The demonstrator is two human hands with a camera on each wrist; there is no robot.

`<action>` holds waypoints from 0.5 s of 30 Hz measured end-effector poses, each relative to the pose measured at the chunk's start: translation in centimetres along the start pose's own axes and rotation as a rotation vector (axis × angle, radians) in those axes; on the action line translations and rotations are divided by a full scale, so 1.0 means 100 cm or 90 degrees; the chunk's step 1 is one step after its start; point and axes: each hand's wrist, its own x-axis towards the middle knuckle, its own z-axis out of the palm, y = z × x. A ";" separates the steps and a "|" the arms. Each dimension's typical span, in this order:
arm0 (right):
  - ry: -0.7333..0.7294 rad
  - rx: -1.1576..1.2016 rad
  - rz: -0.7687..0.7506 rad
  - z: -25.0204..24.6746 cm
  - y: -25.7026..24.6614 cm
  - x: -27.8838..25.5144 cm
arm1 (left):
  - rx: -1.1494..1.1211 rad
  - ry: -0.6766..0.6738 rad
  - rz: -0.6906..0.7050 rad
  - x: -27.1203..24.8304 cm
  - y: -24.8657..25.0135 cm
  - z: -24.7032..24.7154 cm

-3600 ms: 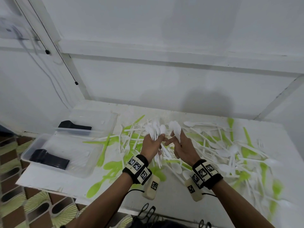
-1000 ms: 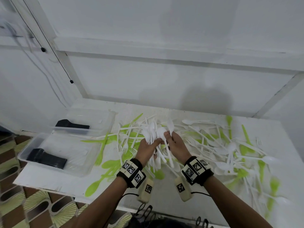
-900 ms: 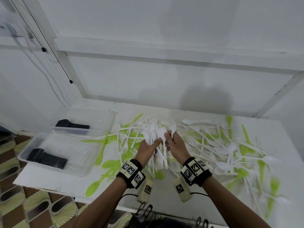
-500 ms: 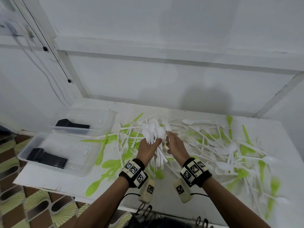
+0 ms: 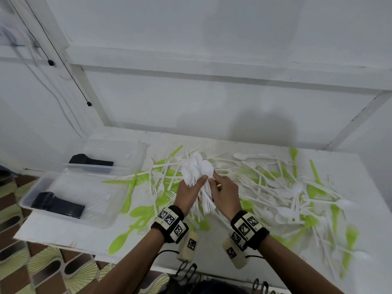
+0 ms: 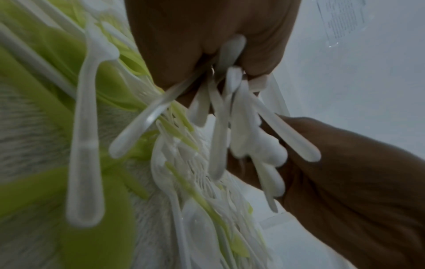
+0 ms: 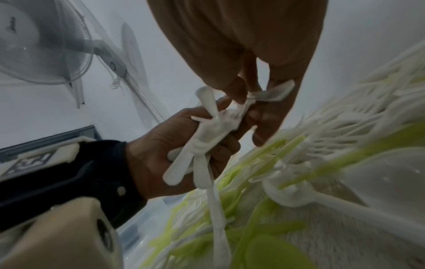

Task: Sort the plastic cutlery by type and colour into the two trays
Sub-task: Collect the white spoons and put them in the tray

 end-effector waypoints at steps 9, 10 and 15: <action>-0.210 -0.145 -0.037 -0.002 -0.011 0.004 | -0.091 0.038 -0.033 0.003 -0.004 -0.009; -0.196 -0.121 -0.016 -0.005 -0.014 0.012 | -0.083 0.047 -0.032 0.003 -0.003 -0.012; -0.225 0.201 0.348 -0.012 -0.036 0.064 | -0.075 0.055 -0.038 -0.001 -0.005 -0.022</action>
